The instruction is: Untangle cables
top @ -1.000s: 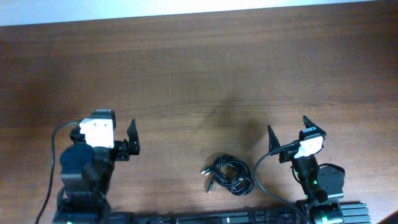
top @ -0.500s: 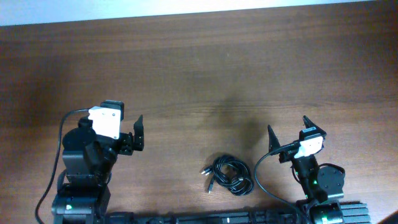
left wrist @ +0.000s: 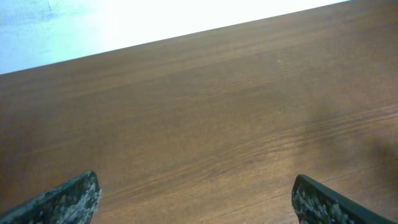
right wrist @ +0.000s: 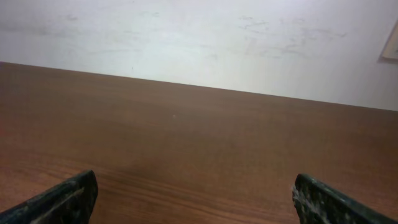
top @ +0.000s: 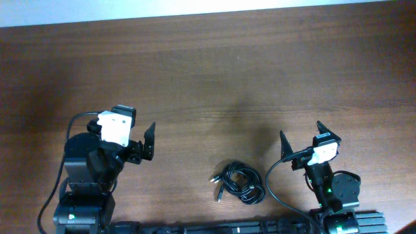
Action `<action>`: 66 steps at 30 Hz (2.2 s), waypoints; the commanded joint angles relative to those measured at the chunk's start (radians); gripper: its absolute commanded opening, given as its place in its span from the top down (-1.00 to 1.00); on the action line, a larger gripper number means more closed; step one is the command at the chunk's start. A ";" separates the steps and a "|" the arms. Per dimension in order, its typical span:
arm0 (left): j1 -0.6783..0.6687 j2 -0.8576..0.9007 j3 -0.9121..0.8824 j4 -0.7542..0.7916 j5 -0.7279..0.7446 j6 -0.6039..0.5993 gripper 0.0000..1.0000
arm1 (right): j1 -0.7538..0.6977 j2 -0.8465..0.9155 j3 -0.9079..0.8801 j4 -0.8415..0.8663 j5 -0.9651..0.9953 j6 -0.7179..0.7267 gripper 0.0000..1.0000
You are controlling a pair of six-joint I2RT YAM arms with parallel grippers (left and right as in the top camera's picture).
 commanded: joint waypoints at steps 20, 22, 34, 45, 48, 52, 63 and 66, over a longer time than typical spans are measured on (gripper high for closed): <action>-0.004 -0.002 0.021 -0.040 0.015 0.013 -0.98 | 0.003 -0.003 -0.005 -0.006 0.005 0.002 -0.97; -0.004 -0.002 0.021 -0.040 0.015 0.013 -0.98 | 0.003 -0.003 -0.005 -0.006 0.005 0.002 -0.97; -0.004 0.004 0.021 -0.040 0.026 0.013 -0.98 | 0.003 -0.003 -0.005 -0.006 0.005 0.002 -0.97; -0.004 0.063 0.021 -0.022 0.026 0.013 -0.98 | 0.003 -0.003 -0.005 -0.006 0.005 0.002 -0.97; -0.004 0.063 0.021 -0.023 0.026 0.013 -0.98 | 0.003 -0.003 -0.005 -0.006 0.005 0.002 -0.97; -0.004 0.063 0.021 -0.023 0.026 0.013 -0.98 | 0.003 -0.003 -0.005 -0.006 0.005 0.002 -0.97; -0.004 0.063 0.021 -0.026 0.026 0.013 -0.98 | 0.003 -0.003 -0.005 -0.006 0.005 0.002 -0.97; -0.004 0.063 0.021 -0.026 0.026 0.013 -0.98 | 0.003 -0.003 -0.005 -0.006 0.005 0.002 -0.97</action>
